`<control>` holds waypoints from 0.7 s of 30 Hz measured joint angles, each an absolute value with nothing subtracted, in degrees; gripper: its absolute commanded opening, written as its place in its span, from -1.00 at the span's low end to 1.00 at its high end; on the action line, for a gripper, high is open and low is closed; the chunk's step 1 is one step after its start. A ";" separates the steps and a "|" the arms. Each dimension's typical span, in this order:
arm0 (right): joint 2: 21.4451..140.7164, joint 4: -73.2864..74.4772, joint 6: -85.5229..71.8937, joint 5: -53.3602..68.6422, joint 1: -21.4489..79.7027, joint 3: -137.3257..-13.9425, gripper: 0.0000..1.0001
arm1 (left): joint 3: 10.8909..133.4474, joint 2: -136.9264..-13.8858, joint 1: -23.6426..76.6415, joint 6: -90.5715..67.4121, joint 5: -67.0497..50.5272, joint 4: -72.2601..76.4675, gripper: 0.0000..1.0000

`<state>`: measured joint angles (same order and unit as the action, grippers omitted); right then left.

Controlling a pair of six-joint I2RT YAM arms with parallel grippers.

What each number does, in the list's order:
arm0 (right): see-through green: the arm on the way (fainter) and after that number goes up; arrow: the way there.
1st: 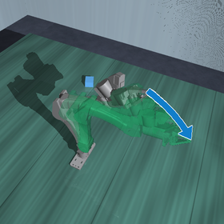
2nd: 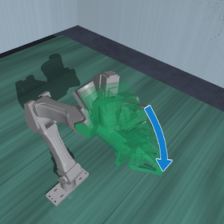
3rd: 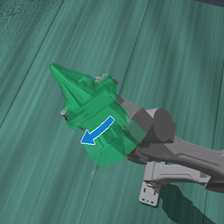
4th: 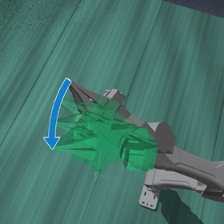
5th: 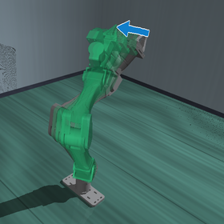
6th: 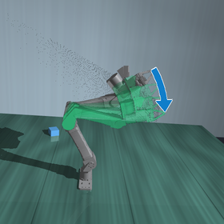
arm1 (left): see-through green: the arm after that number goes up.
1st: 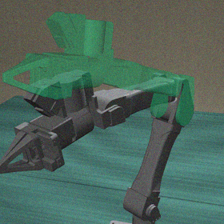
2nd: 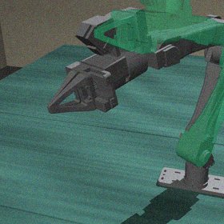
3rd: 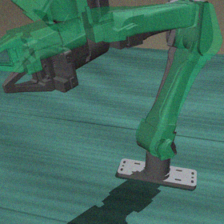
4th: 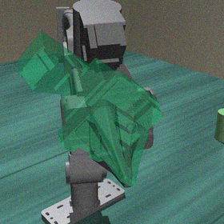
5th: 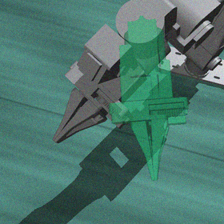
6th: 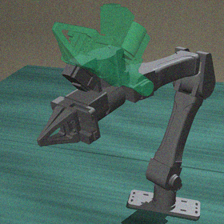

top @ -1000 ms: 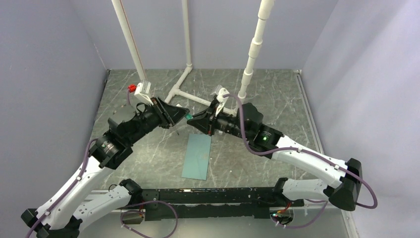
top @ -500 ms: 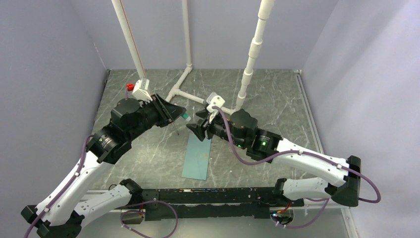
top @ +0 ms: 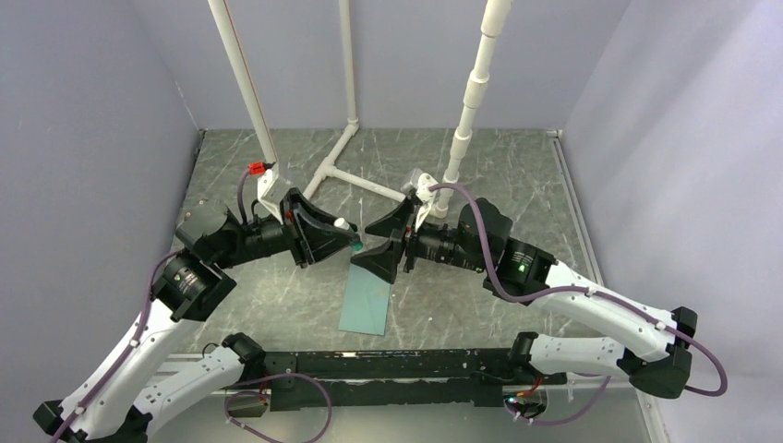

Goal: Place the letter into the envelope and seal it

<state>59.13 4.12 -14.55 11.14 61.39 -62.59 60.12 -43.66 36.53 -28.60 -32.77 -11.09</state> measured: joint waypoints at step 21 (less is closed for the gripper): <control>60.29 -9.54 -24.27 20.58 61.69 -55.92 -1.00 | 49.78 -41.19 36.45 -28.47 -41.71 7.42 -0.31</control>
